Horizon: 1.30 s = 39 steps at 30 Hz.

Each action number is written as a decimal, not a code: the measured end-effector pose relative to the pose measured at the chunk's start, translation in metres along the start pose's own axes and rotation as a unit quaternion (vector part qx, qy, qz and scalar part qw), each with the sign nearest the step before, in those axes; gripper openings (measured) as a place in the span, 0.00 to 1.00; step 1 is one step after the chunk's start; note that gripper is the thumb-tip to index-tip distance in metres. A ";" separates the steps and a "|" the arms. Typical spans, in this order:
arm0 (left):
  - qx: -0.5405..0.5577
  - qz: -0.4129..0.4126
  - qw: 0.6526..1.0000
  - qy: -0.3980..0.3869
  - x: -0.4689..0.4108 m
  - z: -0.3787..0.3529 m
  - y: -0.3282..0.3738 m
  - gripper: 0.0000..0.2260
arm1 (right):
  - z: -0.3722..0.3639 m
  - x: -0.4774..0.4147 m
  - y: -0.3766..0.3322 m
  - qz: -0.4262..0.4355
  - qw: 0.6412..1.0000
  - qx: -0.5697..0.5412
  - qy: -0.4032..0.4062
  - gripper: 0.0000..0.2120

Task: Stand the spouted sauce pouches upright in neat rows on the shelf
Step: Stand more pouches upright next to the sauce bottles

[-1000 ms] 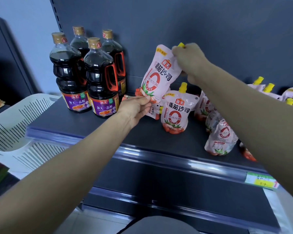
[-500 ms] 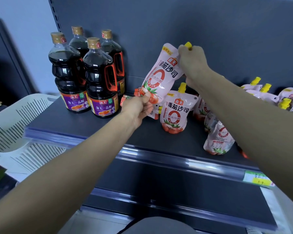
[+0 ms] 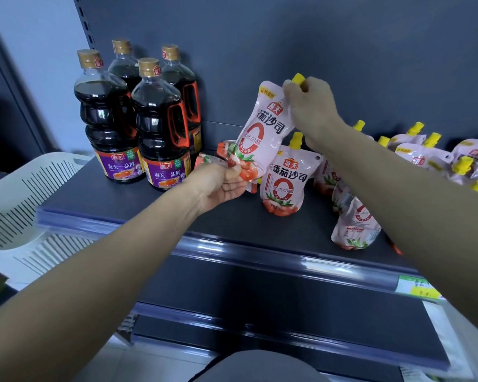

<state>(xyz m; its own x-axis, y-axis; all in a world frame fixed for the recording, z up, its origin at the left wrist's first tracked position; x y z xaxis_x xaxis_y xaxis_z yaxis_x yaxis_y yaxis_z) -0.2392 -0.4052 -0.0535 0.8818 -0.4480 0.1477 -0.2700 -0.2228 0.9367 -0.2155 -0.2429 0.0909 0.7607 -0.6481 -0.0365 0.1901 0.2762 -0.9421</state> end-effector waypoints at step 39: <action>0.173 -0.012 0.967 0.186 -0.005 0.017 -0.002 0.07 | -0.002 0.007 -0.009 0.062 0.997 0.003 0.049 0.12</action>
<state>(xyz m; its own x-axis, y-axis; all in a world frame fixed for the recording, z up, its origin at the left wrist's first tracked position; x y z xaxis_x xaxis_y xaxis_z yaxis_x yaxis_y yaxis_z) -0.2499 -0.4171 -0.0617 0.9505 -0.1103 0.2906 -0.3033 -0.5340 0.7892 -0.2135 -0.2517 0.0985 0.7138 -0.6751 -0.1864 0.1019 0.3633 -0.9261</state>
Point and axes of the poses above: each hand's wrist, its own x-axis away from the middle knuckle, its own z-axis out of the back of the hand, y = z × x, the point moved 8 cm from there along -x, towards the middle knuckle, and after that the axes turned 13 degrees about -z, right-handed, at the moved point
